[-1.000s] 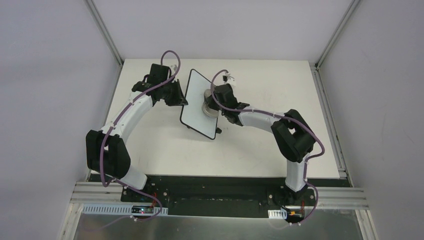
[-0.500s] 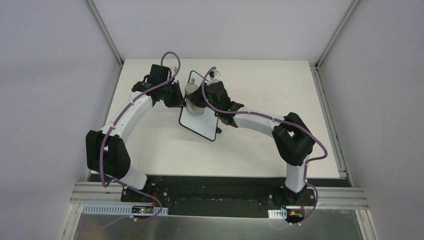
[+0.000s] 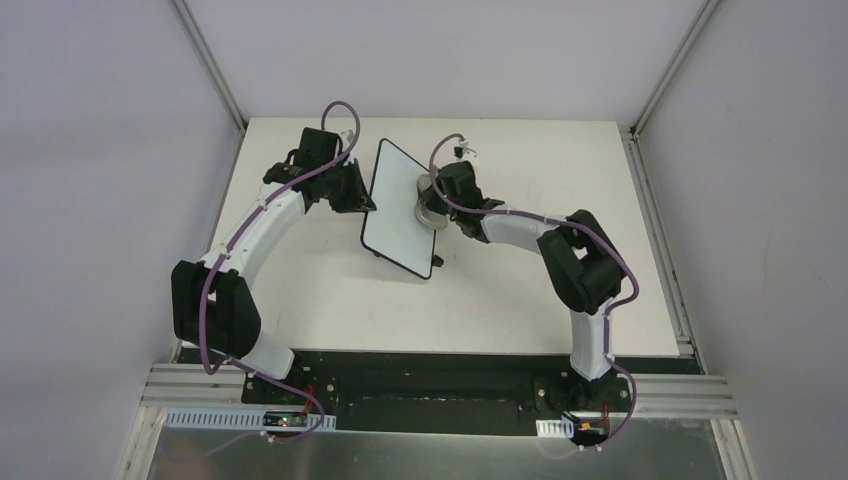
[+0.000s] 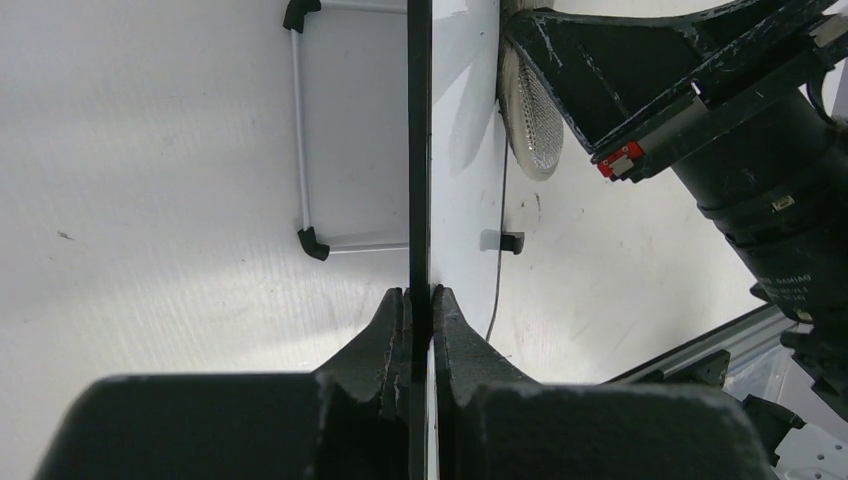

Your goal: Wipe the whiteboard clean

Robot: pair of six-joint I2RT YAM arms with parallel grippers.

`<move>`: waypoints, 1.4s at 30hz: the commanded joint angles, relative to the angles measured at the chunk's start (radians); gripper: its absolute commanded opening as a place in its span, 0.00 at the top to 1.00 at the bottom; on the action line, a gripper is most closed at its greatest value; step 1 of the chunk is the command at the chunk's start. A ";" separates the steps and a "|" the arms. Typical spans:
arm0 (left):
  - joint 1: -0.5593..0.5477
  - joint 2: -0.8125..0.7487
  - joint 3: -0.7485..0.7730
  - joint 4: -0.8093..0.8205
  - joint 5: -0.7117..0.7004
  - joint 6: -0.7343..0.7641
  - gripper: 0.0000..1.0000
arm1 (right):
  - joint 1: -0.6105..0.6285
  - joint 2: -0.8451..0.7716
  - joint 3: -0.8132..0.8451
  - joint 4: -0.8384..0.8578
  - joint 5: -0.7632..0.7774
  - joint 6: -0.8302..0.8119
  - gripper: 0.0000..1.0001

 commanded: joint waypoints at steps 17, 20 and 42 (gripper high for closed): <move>-0.051 0.037 -0.019 -0.111 0.040 0.032 1.00 | 0.007 0.229 0.411 -0.147 -0.182 -0.013 1.00; -0.050 0.041 -0.015 -0.117 0.031 0.038 1.00 | -0.042 0.269 0.371 -0.151 -0.182 -0.009 1.00; -0.052 0.051 -0.010 -0.127 0.016 0.047 1.00 | 0.094 0.137 0.437 -0.140 -0.332 -0.078 1.00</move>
